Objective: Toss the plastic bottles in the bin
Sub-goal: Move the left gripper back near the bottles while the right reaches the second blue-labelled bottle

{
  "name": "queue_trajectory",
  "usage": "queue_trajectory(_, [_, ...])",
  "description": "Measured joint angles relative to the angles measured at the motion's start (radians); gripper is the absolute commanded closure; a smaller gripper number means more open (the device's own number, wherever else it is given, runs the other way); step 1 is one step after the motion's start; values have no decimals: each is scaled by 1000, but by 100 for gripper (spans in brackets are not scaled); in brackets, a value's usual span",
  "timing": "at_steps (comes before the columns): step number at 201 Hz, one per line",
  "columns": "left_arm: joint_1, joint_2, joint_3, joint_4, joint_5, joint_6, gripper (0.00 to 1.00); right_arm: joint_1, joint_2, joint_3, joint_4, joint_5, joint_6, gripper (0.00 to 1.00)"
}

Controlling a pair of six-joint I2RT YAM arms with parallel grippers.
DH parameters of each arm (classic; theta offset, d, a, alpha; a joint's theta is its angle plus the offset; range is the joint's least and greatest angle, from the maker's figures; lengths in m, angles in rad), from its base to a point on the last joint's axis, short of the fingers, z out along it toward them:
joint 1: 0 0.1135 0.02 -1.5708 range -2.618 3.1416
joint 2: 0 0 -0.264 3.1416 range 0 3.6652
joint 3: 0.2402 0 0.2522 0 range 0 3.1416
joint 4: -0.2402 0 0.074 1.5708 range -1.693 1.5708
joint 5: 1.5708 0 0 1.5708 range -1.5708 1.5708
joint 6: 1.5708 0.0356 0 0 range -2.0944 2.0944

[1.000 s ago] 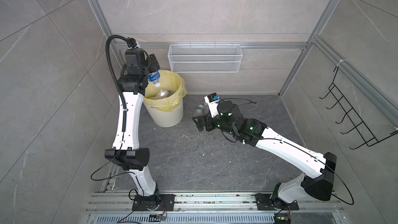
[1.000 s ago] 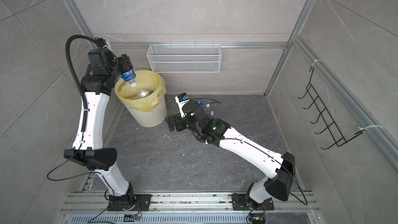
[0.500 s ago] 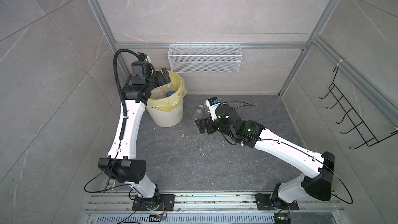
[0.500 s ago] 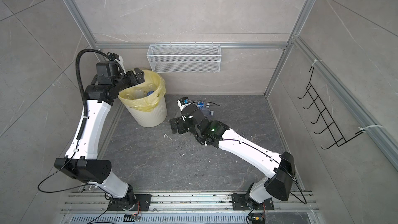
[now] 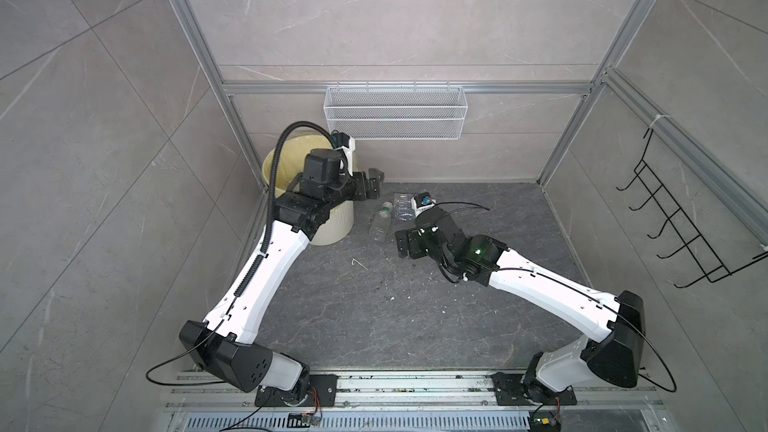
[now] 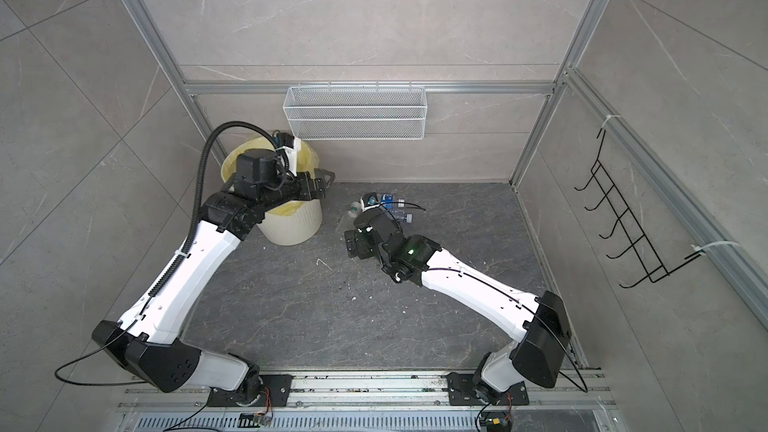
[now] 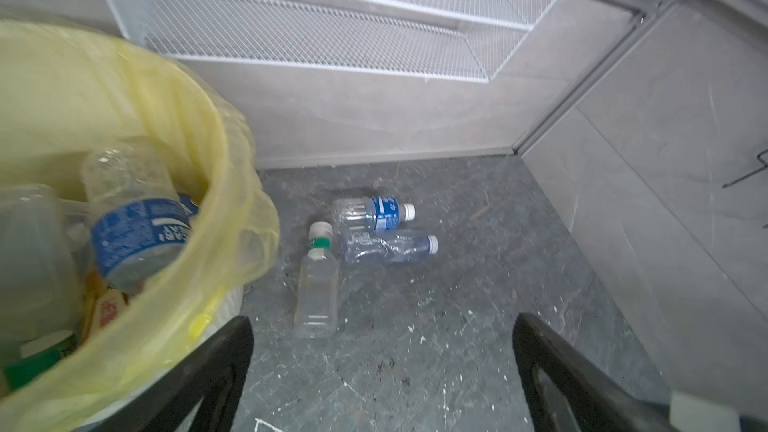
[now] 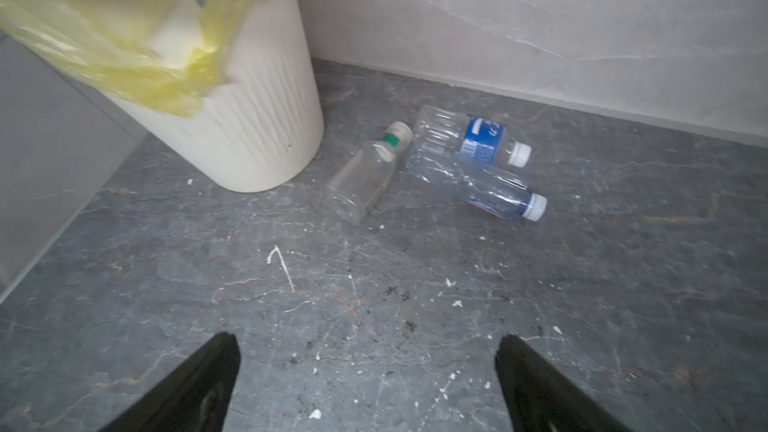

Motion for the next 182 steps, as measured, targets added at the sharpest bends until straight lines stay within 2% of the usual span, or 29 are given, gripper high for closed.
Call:
queue_trajectory(49, [-20,8,-184,53,5,-2,0,-260,-35,-81,-7,-69,48,0])
queue_trajectory(73, [-55,32,-258,97,8,-2,0,-338,0,-73,-3,-127,57,0])
queue_trajectory(110, [-89,123,-306,115,33,-29,0,-457,201,-5,36,-304,117,0])
queue_trajectory(134, [-89,170,-306,115,50,-57,0,-502,344,76,49,-375,146,0])
queue_trajectory(182, [-88,183,-293,106,56,-92,0,-512,600,404,16,-451,149,0])
